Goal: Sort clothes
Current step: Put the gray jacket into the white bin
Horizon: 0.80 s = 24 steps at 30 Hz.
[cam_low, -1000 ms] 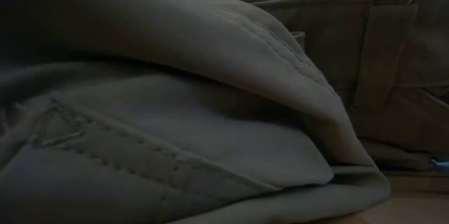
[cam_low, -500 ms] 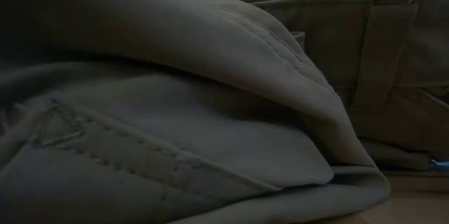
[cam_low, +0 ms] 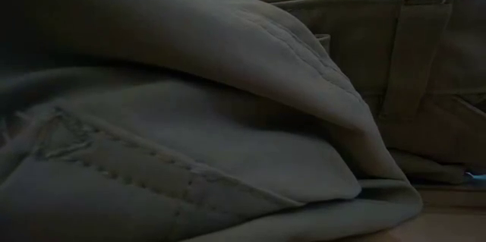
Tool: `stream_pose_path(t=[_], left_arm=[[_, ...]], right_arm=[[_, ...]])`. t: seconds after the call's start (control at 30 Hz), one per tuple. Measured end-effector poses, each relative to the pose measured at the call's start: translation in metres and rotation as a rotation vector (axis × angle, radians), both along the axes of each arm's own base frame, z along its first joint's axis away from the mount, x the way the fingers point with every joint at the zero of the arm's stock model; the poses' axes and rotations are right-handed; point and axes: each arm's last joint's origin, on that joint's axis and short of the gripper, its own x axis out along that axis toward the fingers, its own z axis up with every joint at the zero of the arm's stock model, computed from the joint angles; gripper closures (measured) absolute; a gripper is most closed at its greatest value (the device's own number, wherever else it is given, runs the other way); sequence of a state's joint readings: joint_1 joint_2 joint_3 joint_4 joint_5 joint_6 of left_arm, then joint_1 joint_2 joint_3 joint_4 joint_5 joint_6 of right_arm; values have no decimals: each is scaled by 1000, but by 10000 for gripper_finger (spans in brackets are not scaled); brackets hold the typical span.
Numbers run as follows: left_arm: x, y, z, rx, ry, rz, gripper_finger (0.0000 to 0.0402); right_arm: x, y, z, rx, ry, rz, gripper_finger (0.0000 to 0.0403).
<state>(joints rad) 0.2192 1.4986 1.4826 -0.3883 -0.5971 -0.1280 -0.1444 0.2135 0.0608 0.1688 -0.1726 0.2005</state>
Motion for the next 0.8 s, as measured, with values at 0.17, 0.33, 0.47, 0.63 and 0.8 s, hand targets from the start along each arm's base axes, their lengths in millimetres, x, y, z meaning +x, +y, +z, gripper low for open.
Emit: stream_pose_path(t=[0.17, 0.33, 0.47, 0.63, 0.8], left_arm=[[-3, -9, 4, -110, 20, -120, 189], [-1, -41, 22, -154, 1, -299, 179], [5, -77, 30, -100, -15, -468, 178], [5, -125, 20, -74, 55, -632, 178], [0, -162, 1, -73, 157, -746, 178]], right_arm=[[0, 0, -2, 3, 21, 0, 379], [0, 0, -4, 6, 41, 0, 379], [0, 0, -5, 6, 46, 2, 379], [0, 1, -5, 8, 46, 18, 379], [0, 1, -5, 8, 46, 22, 379]])
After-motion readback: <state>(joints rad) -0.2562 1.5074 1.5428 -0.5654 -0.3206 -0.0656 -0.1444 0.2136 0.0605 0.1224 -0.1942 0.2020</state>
